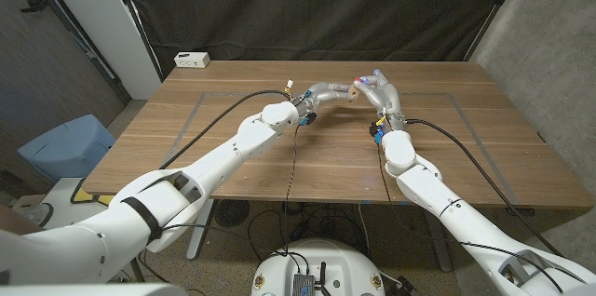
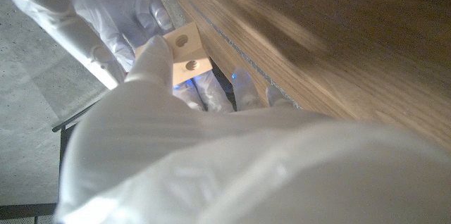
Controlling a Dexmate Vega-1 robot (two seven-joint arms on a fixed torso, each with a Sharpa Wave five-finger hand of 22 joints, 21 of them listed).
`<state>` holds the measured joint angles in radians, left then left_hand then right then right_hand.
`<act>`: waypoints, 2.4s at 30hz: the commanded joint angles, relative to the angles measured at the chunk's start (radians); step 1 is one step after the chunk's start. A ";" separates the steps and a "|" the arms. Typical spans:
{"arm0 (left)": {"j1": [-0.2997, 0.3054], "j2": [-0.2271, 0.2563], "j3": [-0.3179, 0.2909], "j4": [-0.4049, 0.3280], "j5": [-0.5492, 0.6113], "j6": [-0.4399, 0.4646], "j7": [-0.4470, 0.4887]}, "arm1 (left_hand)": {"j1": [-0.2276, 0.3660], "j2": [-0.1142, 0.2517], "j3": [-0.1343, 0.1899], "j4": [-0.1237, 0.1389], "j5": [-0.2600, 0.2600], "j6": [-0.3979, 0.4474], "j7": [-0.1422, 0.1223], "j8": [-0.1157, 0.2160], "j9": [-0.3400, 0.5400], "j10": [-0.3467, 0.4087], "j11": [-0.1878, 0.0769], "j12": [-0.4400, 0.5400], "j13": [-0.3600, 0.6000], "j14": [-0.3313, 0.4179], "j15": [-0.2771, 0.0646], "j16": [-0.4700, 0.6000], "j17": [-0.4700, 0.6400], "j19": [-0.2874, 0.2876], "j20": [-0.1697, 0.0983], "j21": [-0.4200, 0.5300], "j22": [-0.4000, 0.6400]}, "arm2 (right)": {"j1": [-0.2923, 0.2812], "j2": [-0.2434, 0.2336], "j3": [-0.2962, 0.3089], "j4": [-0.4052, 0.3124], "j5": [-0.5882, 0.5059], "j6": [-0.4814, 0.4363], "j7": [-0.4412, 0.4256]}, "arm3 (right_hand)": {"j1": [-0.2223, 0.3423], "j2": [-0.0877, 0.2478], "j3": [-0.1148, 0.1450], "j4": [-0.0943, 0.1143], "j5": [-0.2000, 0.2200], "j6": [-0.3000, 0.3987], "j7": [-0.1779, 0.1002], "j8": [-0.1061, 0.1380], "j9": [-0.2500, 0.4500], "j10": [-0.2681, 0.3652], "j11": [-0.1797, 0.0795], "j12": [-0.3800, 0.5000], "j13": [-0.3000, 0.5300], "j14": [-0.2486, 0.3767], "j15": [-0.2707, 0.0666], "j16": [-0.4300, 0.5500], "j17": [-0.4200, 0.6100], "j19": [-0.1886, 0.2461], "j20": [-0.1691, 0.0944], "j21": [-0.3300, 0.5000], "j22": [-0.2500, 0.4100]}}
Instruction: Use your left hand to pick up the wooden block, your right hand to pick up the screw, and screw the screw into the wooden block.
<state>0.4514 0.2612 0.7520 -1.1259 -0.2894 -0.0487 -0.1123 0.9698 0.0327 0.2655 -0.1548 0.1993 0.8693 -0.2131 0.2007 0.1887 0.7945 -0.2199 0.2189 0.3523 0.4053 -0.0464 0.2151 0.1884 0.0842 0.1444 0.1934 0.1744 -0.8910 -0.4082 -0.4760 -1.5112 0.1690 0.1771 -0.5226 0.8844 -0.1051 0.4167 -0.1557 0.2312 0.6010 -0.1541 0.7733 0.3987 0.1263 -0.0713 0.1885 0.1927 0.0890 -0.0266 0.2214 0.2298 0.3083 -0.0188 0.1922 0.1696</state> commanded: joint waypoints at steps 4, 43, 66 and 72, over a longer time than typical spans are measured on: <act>-0.008 -0.007 0.001 0.015 -0.001 -0.002 -0.001 | 0.003 0.009 0.002 0.005 -0.001 0.008 0.002 0.005 0.002 0.006 0.000 -0.005 0.000 0.008 -0.065 0.002 0.004 0.003 0.007 0.003 0.003 | 0.001 -0.004 0.002 0.009 0.010 0.008 0.016 | -0.013 0.000 -0.001 0.002 0.009 -0.013 -0.002 -0.006 -0.004 -0.009 -0.002 -0.001 0.005 -0.006 0.004 -0.006 0.006 -0.008 0.002 -0.001 0.004; -0.014 -0.010 0.003 0.026 0.001 -0.003 -0.004 | 0.003 0.010 0.001 0.005 0.000 -0.001 0.006 0.000 0.002 0.001 0.000 -0.006 0.000 0.009 -0.062 0.002 0.004 0.004 0.007 0.003 0.003 | 0.011 -0.016 0.000 0.030 0.041 0.037 0.075 | -0.057 -0.015 -0.014 0.009 0.018 -0.109 0.000 -0.059 -0.050 -0.079 0.010 -0.008 0.006 -0.058 0.026 -0.019 0.005 -0.068 0.015 -0.010 0.004; -0.023 -0.012 0.000 0.045 -0.002 -0.013 -0.014 | 0.003 0.010 0.000 0.005 0.000 0.000 0.005 0.000 0.002 0.002 0.000 -0.005 0.000 0.008 -0.062 0.001 0.004 0.005 0.006 0.003 0.003 | 0.013 -0.041 0.007 0.012 0.069 0.028 0.123 | -0.116 -0.015 -0.029 0.025 0.028 -0.168 0.029 -0.098 -0.082 -0.123 0.025 -0.004 0.007 -0.103 0.050 -0.023 0.006 -0.123 0.027 -0.011 0.005; -0.028 -0.015 0.001 0.055 -0.002 -0.020 -0.019 | 0.001 0.012 0.000 0.007 0.000 0.000 0.005 0.000 0.002 0.001 0.000 -0.005 0.000 0.008 -0.063 0.001 0.005 0.004 0.007 0.003 0.003 | 0.012 -0.059 0.011 -0.007 0.080 0.015 0.144 | -0.136 -0.016 -0.034 0.030 0.030 -0.186 0.039 -0.112 -0.091 -0.132 0.030 -0.004 0.007 -0.110 0.056 -0.022 0.005 -0.138 0.034 -0.011 0.005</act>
<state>0.4305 0.2503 0.7533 -1.0858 -0.2899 -0.0576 -0.1229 0.9698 0.0327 0.2638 -0.1529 0.1992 0.8648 -0.2123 0.1939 0.1880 0.7945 -0.2199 0.2149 0.3526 0.4052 -0.0464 0.2150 0.1883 0.0842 0.1445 0.1934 0.1744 -0.8772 -0.4434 -0.4711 -1.4923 0.2340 0.2111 -0.4060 0.7605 -0.1209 0.3892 -0.1280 0.2554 0.4224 -0.1175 0.6651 0.3091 0.0065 -0.0374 0.1808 0.1978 -0.0150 0.0230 0.1990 0.2297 0.1801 0.0127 0.1844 0.1695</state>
